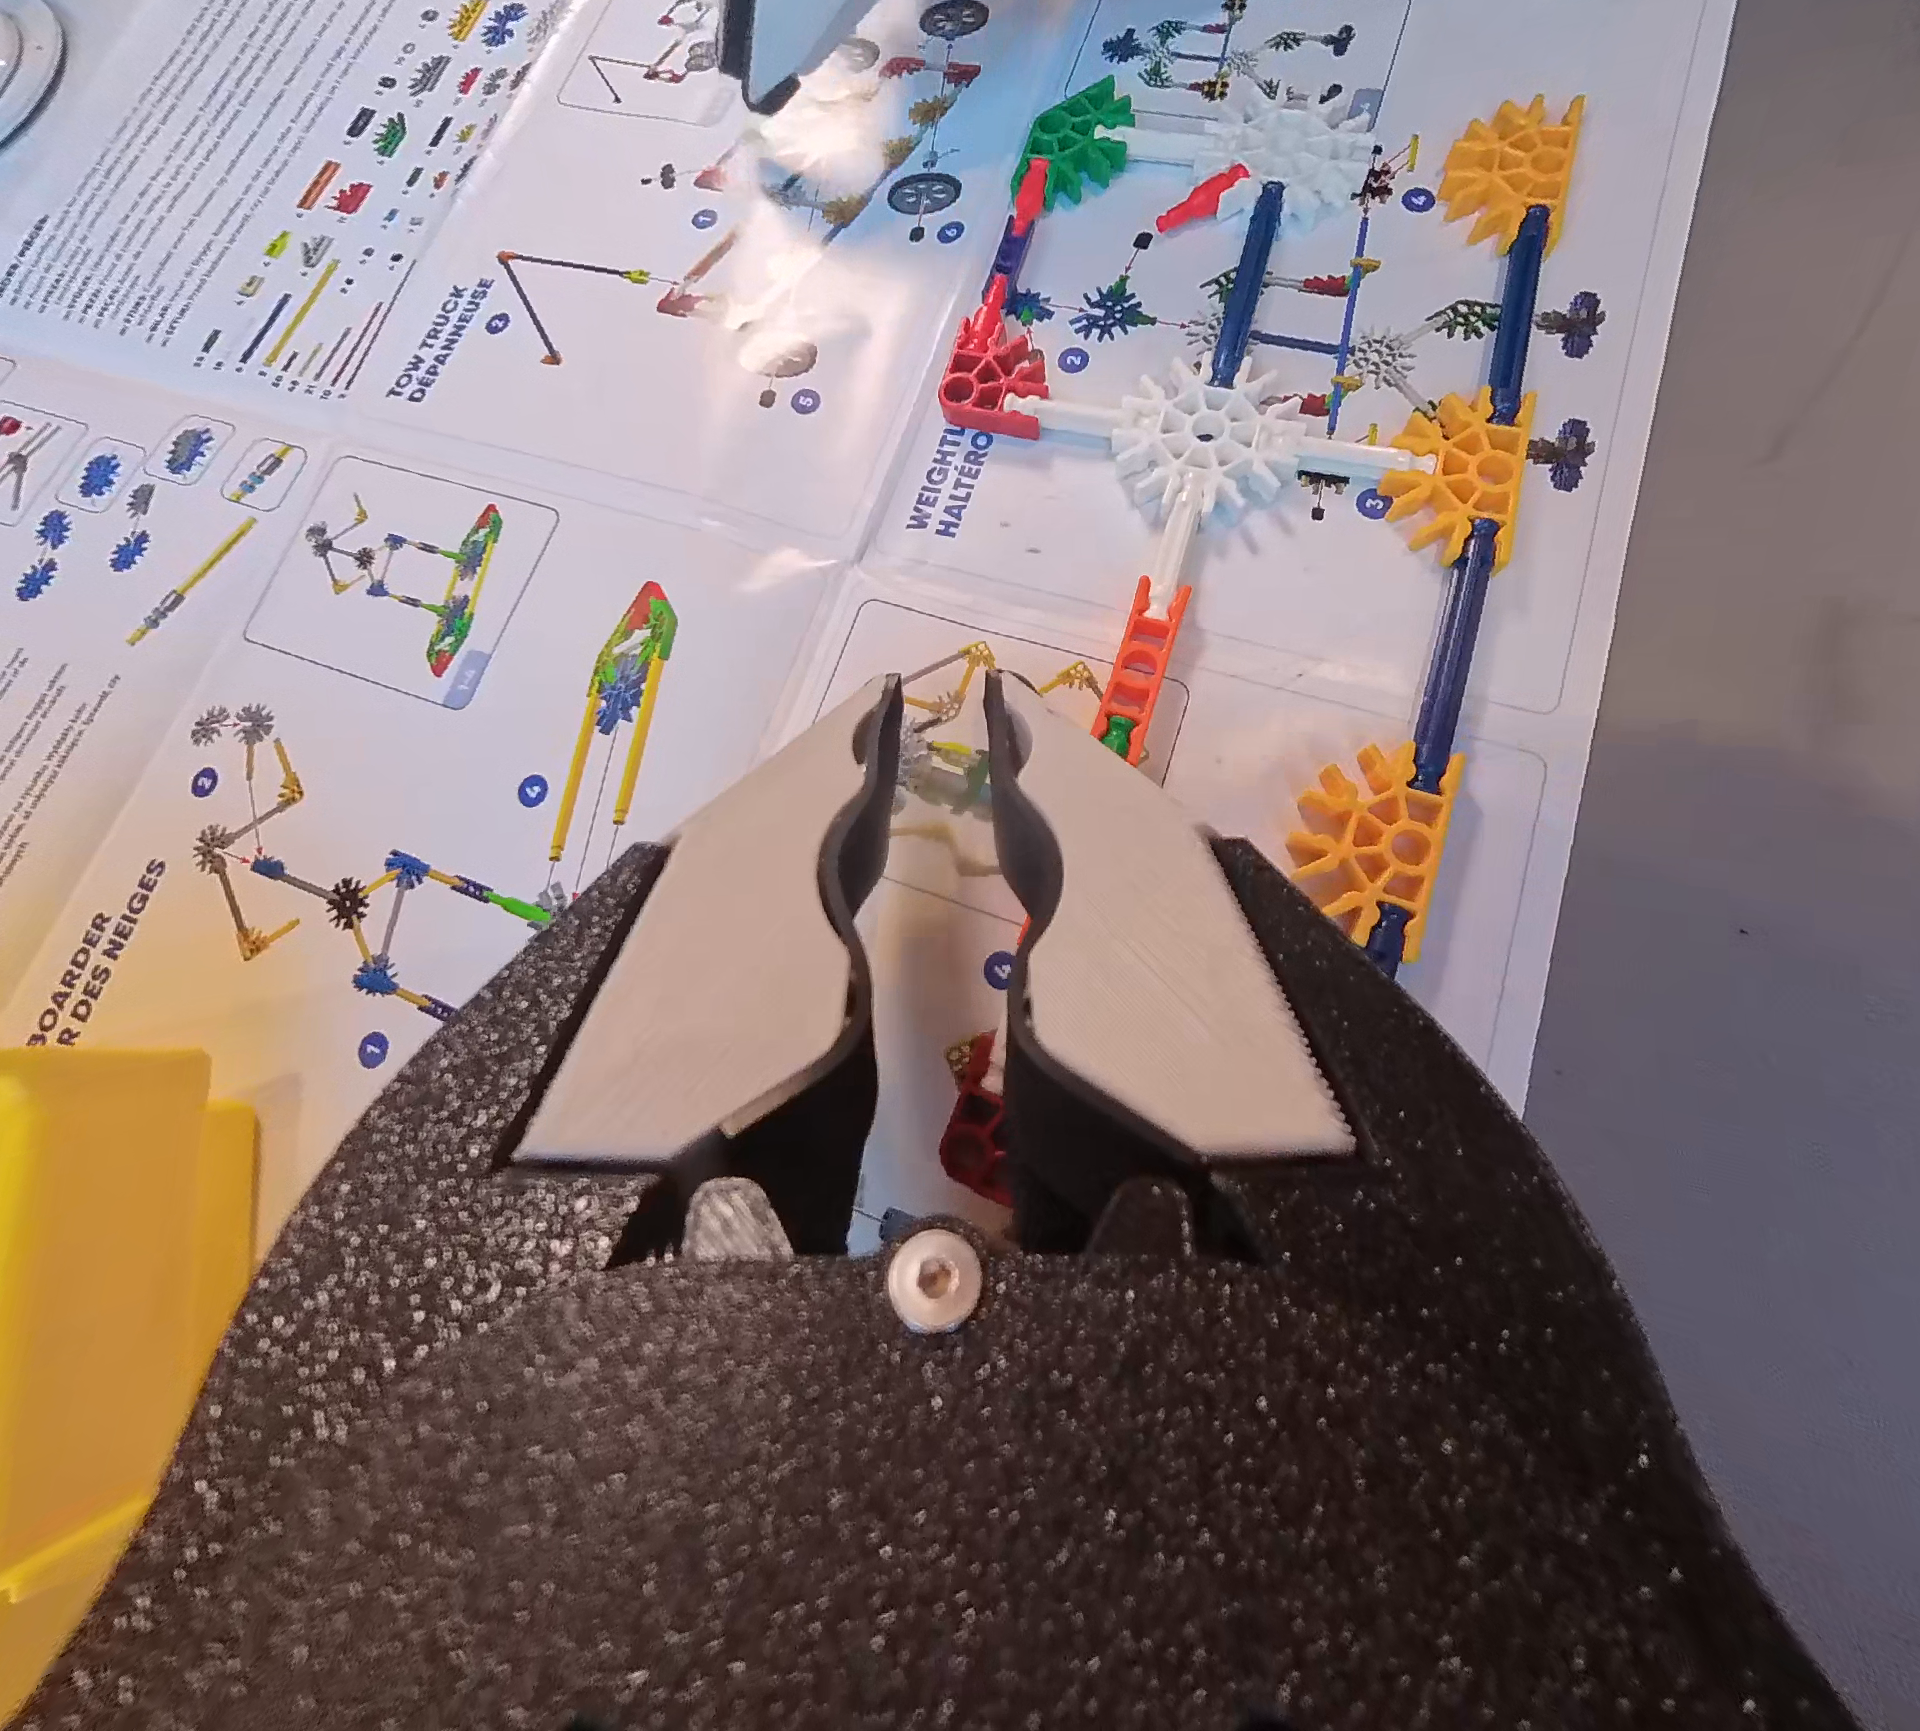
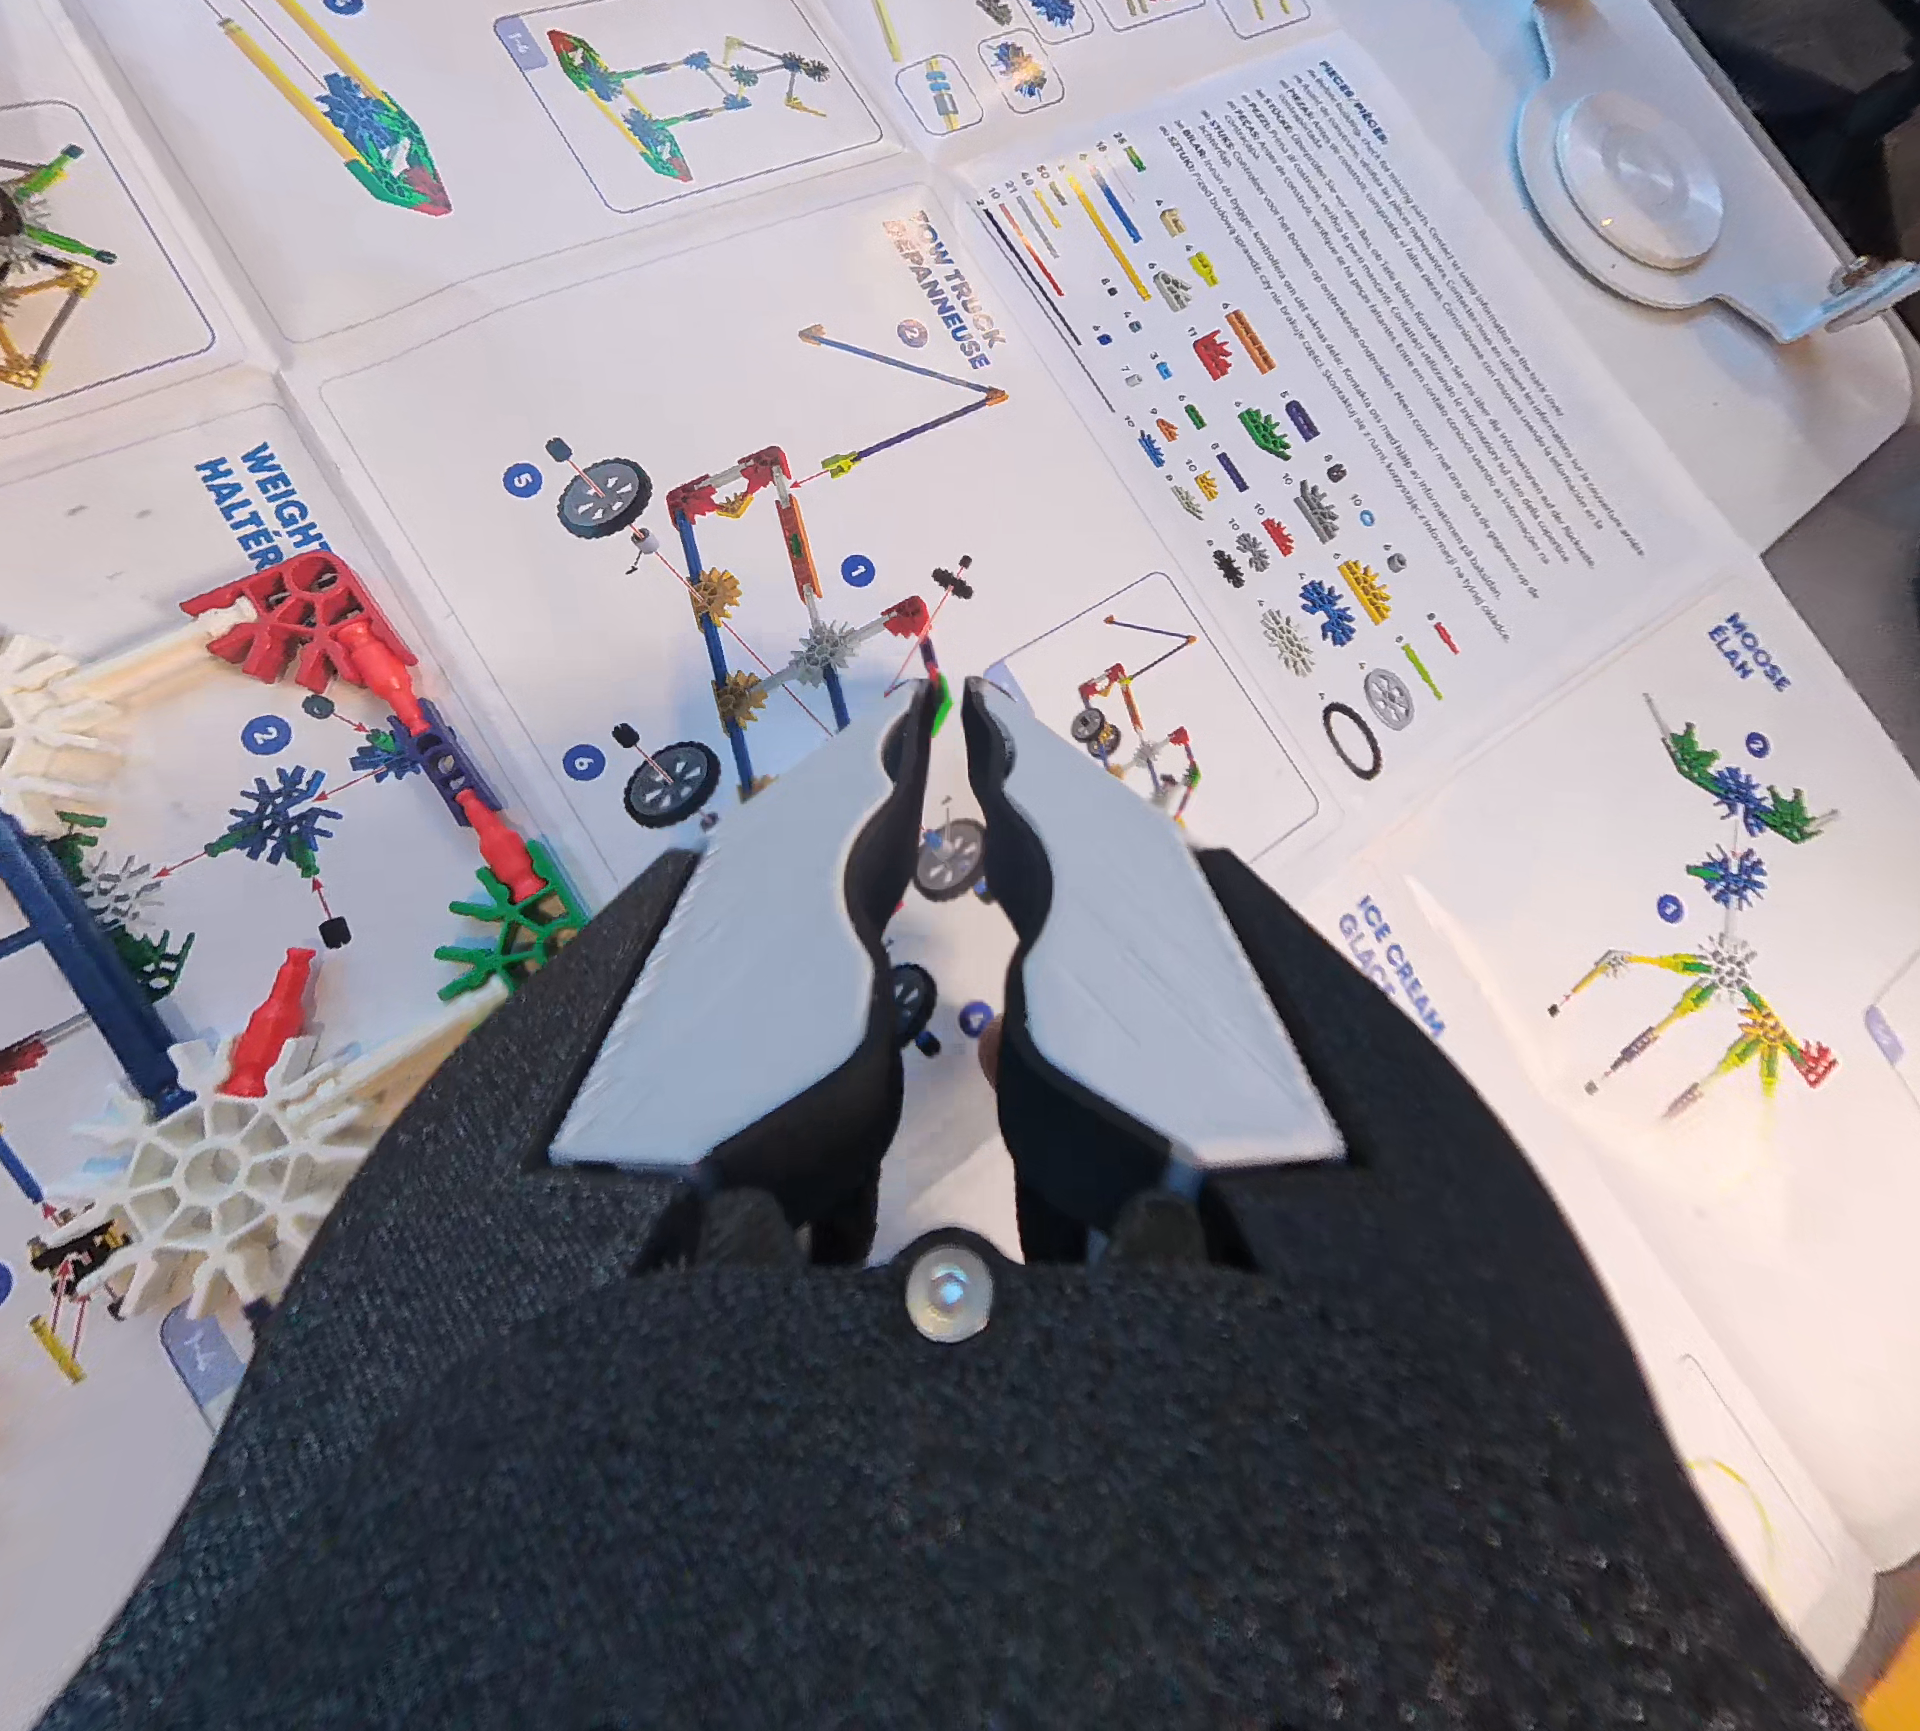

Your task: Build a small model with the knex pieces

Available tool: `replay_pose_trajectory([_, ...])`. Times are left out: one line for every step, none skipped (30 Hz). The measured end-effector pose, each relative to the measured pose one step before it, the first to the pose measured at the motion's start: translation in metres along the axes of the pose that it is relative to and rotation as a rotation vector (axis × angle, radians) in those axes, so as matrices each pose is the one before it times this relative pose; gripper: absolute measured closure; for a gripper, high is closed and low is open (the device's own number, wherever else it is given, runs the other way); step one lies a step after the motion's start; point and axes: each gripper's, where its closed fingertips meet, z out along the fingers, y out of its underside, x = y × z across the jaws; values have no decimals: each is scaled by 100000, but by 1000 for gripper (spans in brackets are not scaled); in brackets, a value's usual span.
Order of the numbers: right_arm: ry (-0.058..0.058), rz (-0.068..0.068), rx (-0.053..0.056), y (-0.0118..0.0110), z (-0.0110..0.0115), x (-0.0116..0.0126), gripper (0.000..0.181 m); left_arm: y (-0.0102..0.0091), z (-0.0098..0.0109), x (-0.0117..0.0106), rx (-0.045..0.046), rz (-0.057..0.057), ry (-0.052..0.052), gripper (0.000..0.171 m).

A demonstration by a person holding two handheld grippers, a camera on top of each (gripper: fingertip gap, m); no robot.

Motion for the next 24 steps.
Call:
replay_pose_trajectory([-32,640,482,76,-484,237,177,-70,-52,26,498,-142,281,159])
replay_pose_trajectory([-294,1064,888,100,-546,215,177,-71,-71,67,629,-38,445,160])
replay_pose_trajectory([-1420,1267,592,245,-528,39,177,-83,-71,45,639,6,374,162])
replay_pose_trajectory([-1729,1369,-43,391,-430,-36,177,-70,-61,52,531,10,422,163])
replay_pose_trajectory([-152,968,344,302,-324,162,178,-42,-32,66,364,-34,489,164])
replay_pose_trajectory([494,251,54,231,-176,225,178,-36,-19,31,234,-120,423,164])
replay_pose_trajectory([304,-119,-403,173,-22,148,179,-22,-20,45,223,-159,531,163])
replay_pose_trajectory([40,-396,-149,71,69,29,179,-32,-25,50,240,-195,563,163])
replay_pose_trajectory([-239,-580,-159,76,126,-90,179,-26,-17,31,270,-256,483,162])
replay_pose_trajectory([-426,-747,-392,132,154,-172,179,-46,-32,46,324,-225,560,161])
replay_pose_trajectory([-552,-918,-1158,251,188,-184,179,-47,-42,11,424,-239,331,160])
replay_pose_trajectory([-274,-1251,-1499,315,169,-132,179,-56,-51,-43,469,-385,-72,159])
replay_pose_trajectory([20,-1259,-1029,223,127,-77,179,-48,-55,-20,424,-412,177,156])
replay_pose_trajectory([11,-777,-140,25,13,-35,179,-44,-44,34,411,-288,574,155])
replay_pose_trajectory([-606,-75,-18,-25,-36,-89,178,-37,-28,38,299,-223,496,153])
replay_pose_trajectory([-552,59,-297,56,-18,-72,177,-13,-10,41,139,-169,498,152])
replay_pose_trajectory([-227,-251,103,7,-11,-51,177,-1,1,49,36,-108,498,151])
replay_pose_trajectory([-84,-427,-49,13,-14,-41,176,11,12,15,-52,-121,255,150])
replay_pose_trajectory([-34,-417,-216,14,-9,-50,176,15,6,21,-59,-93,256,149])
replay_pose_trajectory([192,-501,-101,-18,9,-26,176,-13,-7,42,71,-48,322,149])
replay_pose_trajectory([317,-580,32,-43,-6,-6,177,-28,-20,8,238,-108,181,148])
replay_pose_trajectory([-99,-516,141,-67,16,-93,177,-35,-41,6,377,-253,272,148])
replay_pose_trajectory([-188,-373,414,-118,-9,-112,177,-60,-49,19,470,-410,496,148])
replay_pose_trajectory([-158,-209,495,-136,-4,-98,177,-52,-52,32,532,-465,637,148])
